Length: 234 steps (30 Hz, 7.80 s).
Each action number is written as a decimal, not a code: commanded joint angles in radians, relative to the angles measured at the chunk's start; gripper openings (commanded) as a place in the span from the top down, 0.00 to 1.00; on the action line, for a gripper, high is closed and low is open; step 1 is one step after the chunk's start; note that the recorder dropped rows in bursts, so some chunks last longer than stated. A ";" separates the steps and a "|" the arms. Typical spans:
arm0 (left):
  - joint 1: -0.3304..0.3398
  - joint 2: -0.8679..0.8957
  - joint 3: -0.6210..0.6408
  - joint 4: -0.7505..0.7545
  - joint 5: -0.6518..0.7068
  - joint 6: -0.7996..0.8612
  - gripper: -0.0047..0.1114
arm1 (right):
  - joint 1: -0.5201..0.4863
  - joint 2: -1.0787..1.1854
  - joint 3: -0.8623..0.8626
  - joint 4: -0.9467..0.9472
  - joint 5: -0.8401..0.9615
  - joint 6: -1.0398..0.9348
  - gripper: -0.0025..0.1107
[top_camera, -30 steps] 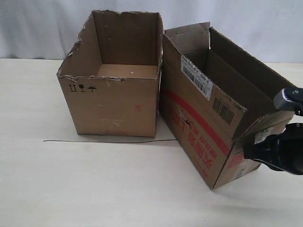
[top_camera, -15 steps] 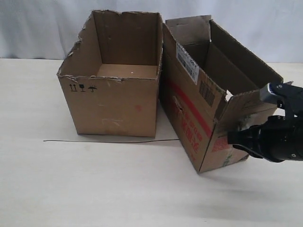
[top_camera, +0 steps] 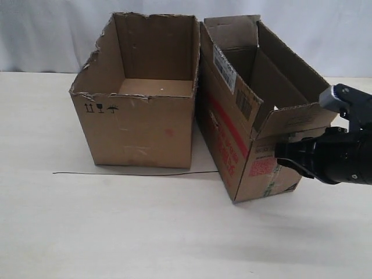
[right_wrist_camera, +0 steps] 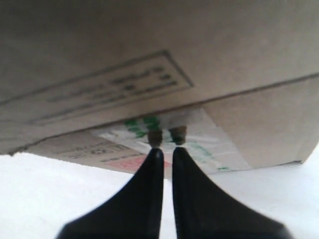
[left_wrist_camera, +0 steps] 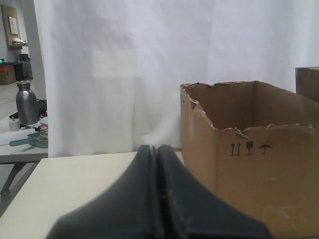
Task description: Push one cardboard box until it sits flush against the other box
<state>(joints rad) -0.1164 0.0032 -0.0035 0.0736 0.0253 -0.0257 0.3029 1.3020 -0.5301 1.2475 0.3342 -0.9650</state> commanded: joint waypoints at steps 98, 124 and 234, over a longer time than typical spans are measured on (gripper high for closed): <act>0.004 -0.003 0.004 -0.003 -0.009 -0.005 0.96 | 0.273 -0.035 -0.135 -0.841 0.026 0.672 0.93; 0.004 -0.003 0.004 -0.003 -0.009 -0.005 0.96 | 0.273 0.211 -0.225 -0.785 -0.293 0.687 0.93; 0.004 -0.003 0.004 0.003 -0.009 -0.005 0.96 | -0.106 -0.121 -0.208 -0.603 0.345 0.489 0.93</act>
<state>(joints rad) -0.1164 0.0032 -0.0035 0.0736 0.0253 -0.0257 0.1594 1.2456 -0.7975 0.7433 0.7482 -0.5849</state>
